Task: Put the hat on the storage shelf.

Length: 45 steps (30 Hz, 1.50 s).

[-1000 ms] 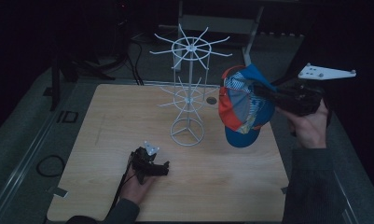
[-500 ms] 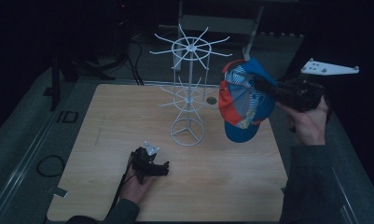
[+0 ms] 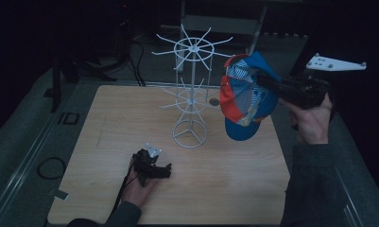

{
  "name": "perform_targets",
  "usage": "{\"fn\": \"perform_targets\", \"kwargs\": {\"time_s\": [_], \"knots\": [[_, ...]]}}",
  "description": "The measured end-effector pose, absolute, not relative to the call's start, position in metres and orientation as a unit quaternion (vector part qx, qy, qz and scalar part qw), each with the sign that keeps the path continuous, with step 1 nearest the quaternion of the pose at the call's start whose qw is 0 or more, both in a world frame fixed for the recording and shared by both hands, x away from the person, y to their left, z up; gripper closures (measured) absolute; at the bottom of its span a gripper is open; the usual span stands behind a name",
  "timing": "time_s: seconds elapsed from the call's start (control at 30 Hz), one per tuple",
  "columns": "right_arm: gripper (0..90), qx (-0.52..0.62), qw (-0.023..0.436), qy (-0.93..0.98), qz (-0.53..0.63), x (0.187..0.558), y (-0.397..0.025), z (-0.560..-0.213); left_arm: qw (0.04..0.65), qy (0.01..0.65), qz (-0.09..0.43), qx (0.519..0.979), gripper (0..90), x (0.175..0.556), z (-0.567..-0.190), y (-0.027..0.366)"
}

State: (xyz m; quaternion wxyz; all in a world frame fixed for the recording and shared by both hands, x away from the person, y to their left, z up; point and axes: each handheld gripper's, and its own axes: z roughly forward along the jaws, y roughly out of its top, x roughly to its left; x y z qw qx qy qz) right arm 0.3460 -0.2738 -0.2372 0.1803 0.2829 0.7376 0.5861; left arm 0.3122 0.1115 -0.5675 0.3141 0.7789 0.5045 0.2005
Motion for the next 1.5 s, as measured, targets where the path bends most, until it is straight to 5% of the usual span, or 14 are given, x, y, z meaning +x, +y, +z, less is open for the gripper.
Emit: {"fn": "perform_targets", "kwargs": {"time_s": [1.13,1.2,1.27,1.5], "knots": [[82.9,0.318,0.136,0.770,0.536,0.386,-0.247,-0.272,0.313,0.504,0.199,0.780,2.6,0.312,-0.567,0.112],[79.1,0.318,0.137,0.778,0.524,0.387,-0.246,-0.274,0.313,0.504,0.199,0.780,2.6,0.312,-0.567,0.112],[61.0,0.321,0.151,0.784,0.509,0.385,-0.244,-0.276,0.313,0.505,0.199,0.780,2.6,0.312,-0.567,0.112],[35.1,0.329,0.179,0.788,0.488,0.380,-0.245,-0.277,0.313,0.505,0.199,0.780,2.6,0.312,-0.567,0.112]]}}
